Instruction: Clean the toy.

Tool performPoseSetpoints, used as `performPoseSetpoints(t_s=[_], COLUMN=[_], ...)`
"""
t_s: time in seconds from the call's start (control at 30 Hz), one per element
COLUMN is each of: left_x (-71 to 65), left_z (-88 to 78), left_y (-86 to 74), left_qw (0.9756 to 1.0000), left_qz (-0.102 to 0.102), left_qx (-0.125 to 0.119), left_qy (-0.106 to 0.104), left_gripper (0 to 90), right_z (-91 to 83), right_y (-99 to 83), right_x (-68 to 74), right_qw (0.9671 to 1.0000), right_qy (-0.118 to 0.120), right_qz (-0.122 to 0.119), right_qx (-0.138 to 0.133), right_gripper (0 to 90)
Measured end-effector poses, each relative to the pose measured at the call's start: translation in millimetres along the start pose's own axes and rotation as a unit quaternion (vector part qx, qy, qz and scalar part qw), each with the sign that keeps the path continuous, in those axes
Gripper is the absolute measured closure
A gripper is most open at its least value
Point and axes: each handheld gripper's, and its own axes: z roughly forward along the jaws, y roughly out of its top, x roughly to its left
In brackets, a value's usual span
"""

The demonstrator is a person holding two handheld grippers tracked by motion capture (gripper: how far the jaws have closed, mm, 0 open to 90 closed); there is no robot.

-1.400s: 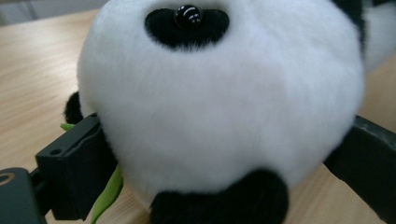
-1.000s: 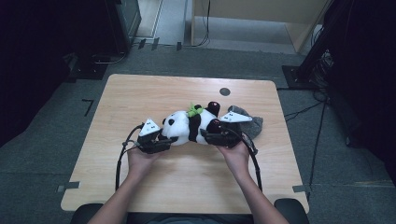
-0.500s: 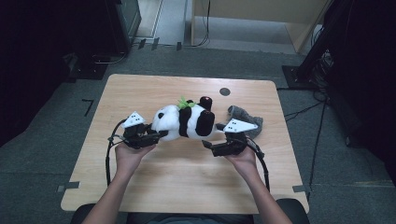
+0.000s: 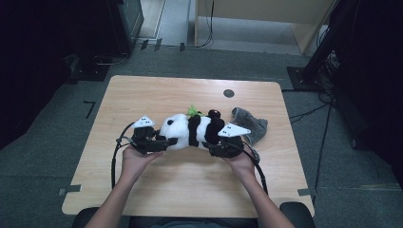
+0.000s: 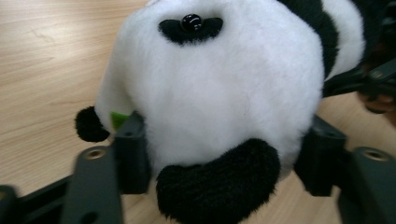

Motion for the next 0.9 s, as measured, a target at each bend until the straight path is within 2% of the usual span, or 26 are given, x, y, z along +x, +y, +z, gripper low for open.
performPoseSetpoints(t_s=[0.03,0.07,0.1,0.13,0.17,0.2,0.33,0.37,0.4,0.47,0.57,0.67,0.73,0.8,0.87,0.9], left_x=[0.0,1.5,4.7,6.3,6.3,6.9,7.3,7.3,8.1,8.0,6.7,3.4,-0.3,-1.6,-4.6,-4.6], left_z=[0.0,1.2,1.4,0.9,0.9,-0.9,-5.0,-5.0,-5.9,-5.6,0.0,2.6,2.6,3.3,10.1,12.3], left_y=[0.0,-0.4,-1.3,-2.1,-2.1,-5.5,-12.3,-12.3,-14.7,-19.3,-23.6,-24.3,-24.8,-25.3,-25.7,-27.1], left_qw=[1.0000,1.0000,0.9999,0.9996,0.9996,0.9986,0.9974,0.9974,0.9969,0.9956,0.9936,0.9918,0.9901,0.9901,0.9932,0.9938], left_qz=[0.000,0.002,0.004,0.005,0.005,0.025,0.045,0.045,0.052,0.067,0.085,0.096,0.102,0.100,0.086,0.083], left_qx=[0.000,-0.002,-0.012,-0.021,-0.021,-0.040,-0.056,-0.056,-0.058,-0.066,-0.074,-0.084,-0.095,-0.098,-0.078,-0.072], left_qy=[0.000,-0.003,-0.011,-0.020,-0.020,-0.024,-0.005,-0.005,-0.005,-0.001,0.002,-0.011,-0.006,-0.003,0.012,0.017], left_gripper=[26.2,26.2,18.8,18.3,17.6,17.1,21.9,21.9,21.9,22.4,22.4,16.3,13.5,10.8,10.1,12.1], right_z=[-0.5,-0.5,-2.7,-3.8,-3.8,-7.1,-13.5,-15.6,-15.6,-20.8,-27.8,-29.5,-28.0,-26.6,-23.9,-22.0], right_y=[1.8,1.8,6.1,7.4,7.4,9.1,8.8,8.5,8.5,9.6,14.7,19.6,20.6,20.5,20.7,20.8], right_x=[0.0,0.0,-2.6,-4.7,-4.7,-11.1,-18.5,-20.4,-20.4,-25.4,-26.6,-22.1,-17.6,-16.1,-11.8,-8.8], right_qw=[1.0000,1.0000,0.9998,0.9997,0.9997,0.9991,0.9978,0.9974,0.9974,0.9963,0.9951,0.9939,0.9925,0.9909,0.9906,0.9916], right_qy=[-0.004,-0.004,-0.003,-0.002,-0.002,0.002,-0.011,-0.018,-0.018,-0.019,-0.005,0.029,0.046,0.059,0.063,0.061], right_qz=[0.000,0.000,0.013,0.020,0.020,0.038,0.060,0.064,0.064,0.079,0.097,0.106,0.112,0.120,0.120,0.112], right_qx=[0.005,0.005,0.013,0.015,0.015,0.017,0.026,0.028,0.028,0.028,0.013,0.012,0.014,0.015,0.020,0.024], right_gripper=[42.0,42.0,43.3,43.5,43.5,43.6,43.8,43.9,43.9,44.0,44.0,44.0,44.3,44.8,45.2,45.3])
